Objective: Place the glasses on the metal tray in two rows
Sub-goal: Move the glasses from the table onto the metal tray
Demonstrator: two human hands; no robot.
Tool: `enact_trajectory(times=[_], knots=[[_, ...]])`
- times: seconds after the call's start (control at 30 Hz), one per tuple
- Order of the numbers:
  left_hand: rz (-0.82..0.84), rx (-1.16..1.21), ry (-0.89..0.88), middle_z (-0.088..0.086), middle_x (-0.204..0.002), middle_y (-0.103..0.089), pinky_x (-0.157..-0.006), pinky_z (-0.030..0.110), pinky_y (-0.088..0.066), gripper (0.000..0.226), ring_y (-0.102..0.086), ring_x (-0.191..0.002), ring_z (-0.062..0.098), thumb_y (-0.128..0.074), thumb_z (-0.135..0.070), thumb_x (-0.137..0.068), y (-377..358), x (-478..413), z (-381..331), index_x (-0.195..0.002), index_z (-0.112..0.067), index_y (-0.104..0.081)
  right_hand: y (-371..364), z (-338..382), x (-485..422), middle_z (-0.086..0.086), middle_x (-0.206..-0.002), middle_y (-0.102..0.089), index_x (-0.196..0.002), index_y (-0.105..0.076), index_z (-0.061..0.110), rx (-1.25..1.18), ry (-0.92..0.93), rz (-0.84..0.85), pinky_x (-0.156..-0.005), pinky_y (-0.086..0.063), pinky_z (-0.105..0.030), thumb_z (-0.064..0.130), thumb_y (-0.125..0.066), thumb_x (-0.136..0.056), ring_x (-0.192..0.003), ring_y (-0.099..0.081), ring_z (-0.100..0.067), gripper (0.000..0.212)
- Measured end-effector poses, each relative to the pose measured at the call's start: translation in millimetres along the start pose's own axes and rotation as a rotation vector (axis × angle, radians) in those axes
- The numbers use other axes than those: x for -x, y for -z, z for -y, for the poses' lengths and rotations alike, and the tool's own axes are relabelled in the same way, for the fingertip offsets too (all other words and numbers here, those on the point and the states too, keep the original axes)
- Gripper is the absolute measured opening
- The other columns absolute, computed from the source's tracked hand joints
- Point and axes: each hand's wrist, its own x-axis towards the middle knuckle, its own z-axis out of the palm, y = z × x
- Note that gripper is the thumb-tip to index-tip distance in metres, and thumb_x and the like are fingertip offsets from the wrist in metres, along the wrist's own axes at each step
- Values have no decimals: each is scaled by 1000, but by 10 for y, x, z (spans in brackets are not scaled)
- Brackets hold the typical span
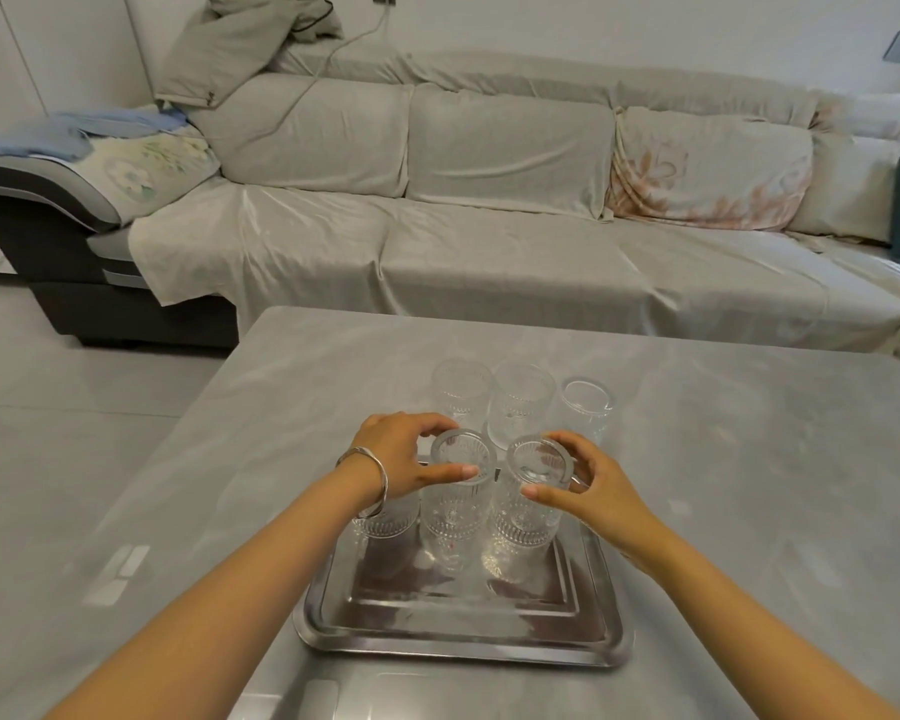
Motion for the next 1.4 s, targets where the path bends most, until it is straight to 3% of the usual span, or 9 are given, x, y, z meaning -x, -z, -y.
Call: enact_trajectory(times=[0.23,0.33,0.43,0.5,0.67,0.9,1.17,1.3,1.4], knots=[[6,16,-18,-13,-117,-63,-100,34,-41,72,-56,-107,9,-53,-79,-56,-4,-20,13,-116,-39,-53,22,18,10,9,-127,-53,-129,-45,26,49,14,63,-95,-46,-21,35,-80,-66,-117,-54,-9,72],[-20,168,4,-14,-114,-62,-96,36,-46,75,-57,-99,9,-48,-81,-55,36,-57,-9,-116,-37,-53,136,89,-10,11,-128,-54,-129,-47,27,45,82,-3,-95,-43,-19,44,-74,-64,-119,-52,-5,72],[-99,254,-1,-11,-119,-57,-96,35,-45,81,-52,-113,12,-47,-79,-56,81,-168,-79,-123,-32,-46,334,146,-84,7,-124,-59,-123,-53,25,-11,145,-184,-96,-46,-26,43,-73,-64,-114,-56,-7,65],[-144,273,10,-6,-134,-49,-98,35,-41,85,-46,-121,14,-52,-71,-63,102,-287,-132,-133,-28,-34,481,124,-166,11,-127,-55,-123,-51,30,5,150,-277,-101,-37,-26,49,-72,-61,-116,-52,-4,68],[-148,244,89,4,-152,-25,-110,40,-31,86,-31,-136,23,-60,-56,-75,121,-640,-139,-143,-21,-20,692,-63,-446,10,-145,-38,-137,-37,32,73,46,-249,-108,-28,-30,53,-72,-61,-133,-34,-10,86],[-65,248,173,6,-154,-24,-111,41,-30,88,-31,-137,25,-62,-52,-76,-48,-905,-60,-143,-16,-17,598,-264,-801,6,-139,-44,-136,-39,29,-39,-1,-170,-102,-37,-29,36,-79,-68,-125,-43,-14,79],[-42,271,168,7,-152,-27,-108,39,-32,88,-36,-134,26,-68,-43,-74,-47,-915,-1,-143,-16,-20,614,-237,-860,5,-124,-53,-123,-48,34,27,122,-278,-94,-45,-28,28,-84,-65,-115,-53,-16,69],[-96,278,126,5,-150,-31,-108,40,-34,81,-35,-134,24,-68,-43,-74,80,-828,-38,-140,-19,-27,741,95,-722,5,-118,-59,-117,-52,38,-49,163,-355,-97,-48,-35,36,-86,-55,-111,-57,-15,71],[-135,324,44,2,-146,-36,-106,37,-36,74,-38,-131,20,-67,-45,-74,221,-728,-188,-136,-23,-33,769,448,-573,6,-116,-61,-115,-53,41,-37,230,-317,-95,-50,-34,44,-83,-49,-108,-60,-11,72]])
